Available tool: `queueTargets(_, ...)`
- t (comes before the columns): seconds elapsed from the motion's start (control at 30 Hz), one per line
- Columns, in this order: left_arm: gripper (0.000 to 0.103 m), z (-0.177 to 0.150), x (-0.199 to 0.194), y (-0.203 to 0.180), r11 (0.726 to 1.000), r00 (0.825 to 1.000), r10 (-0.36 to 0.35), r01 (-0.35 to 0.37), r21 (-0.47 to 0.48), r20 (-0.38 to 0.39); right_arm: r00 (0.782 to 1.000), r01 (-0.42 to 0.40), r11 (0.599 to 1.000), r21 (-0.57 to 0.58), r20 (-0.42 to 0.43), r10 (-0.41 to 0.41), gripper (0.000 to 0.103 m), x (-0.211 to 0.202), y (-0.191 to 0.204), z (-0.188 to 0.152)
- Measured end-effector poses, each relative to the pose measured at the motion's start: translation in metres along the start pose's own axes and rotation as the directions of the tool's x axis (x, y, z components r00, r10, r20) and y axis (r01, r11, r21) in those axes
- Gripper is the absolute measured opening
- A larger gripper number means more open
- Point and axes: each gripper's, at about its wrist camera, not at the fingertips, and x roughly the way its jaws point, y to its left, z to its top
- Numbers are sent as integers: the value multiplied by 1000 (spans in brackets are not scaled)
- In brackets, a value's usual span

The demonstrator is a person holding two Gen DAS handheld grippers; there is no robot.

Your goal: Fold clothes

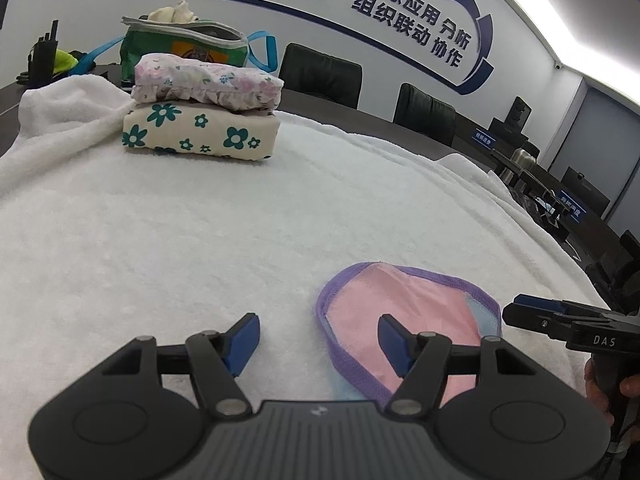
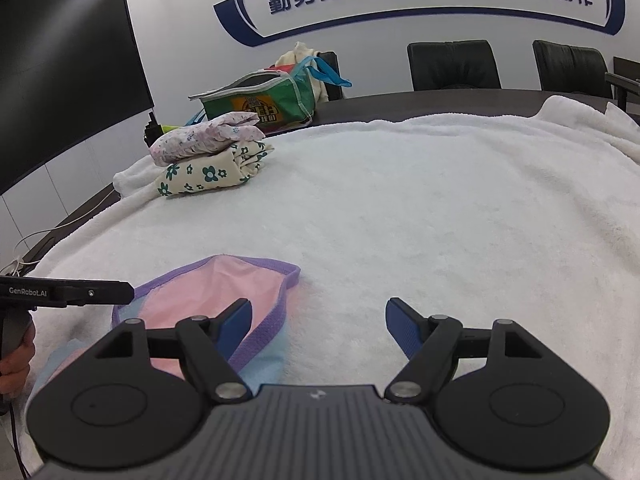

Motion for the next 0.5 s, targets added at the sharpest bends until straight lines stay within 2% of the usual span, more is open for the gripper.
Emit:
queueTargets(0.2,63,3,3,-3,1000,1000,-10,10,15,-5,1000,-16,1000,-24,7,16,75,-4,2,3)
queueTargets(0.4,62,1,9,-10,999,1000,-26,27,38,-8,999,-47,997,-62,-30,45,75,1,9,2)
queueTargets(0.43,56,1,10,-11,999,1000,-29,29,41,-11,998,-56,996,-73,-40,53,75,3,12,1)
queueTargets(0.47,41,0,11,-12,998,999,-31,32,51,-16,997,-65,994,-84,-50,61,75,4,14,0)
queueTargets(0.5,33,-1,12,-14,997,999,-34,36,68,-26,996,-75,992,-97,-62,69,75,6,16,-1)
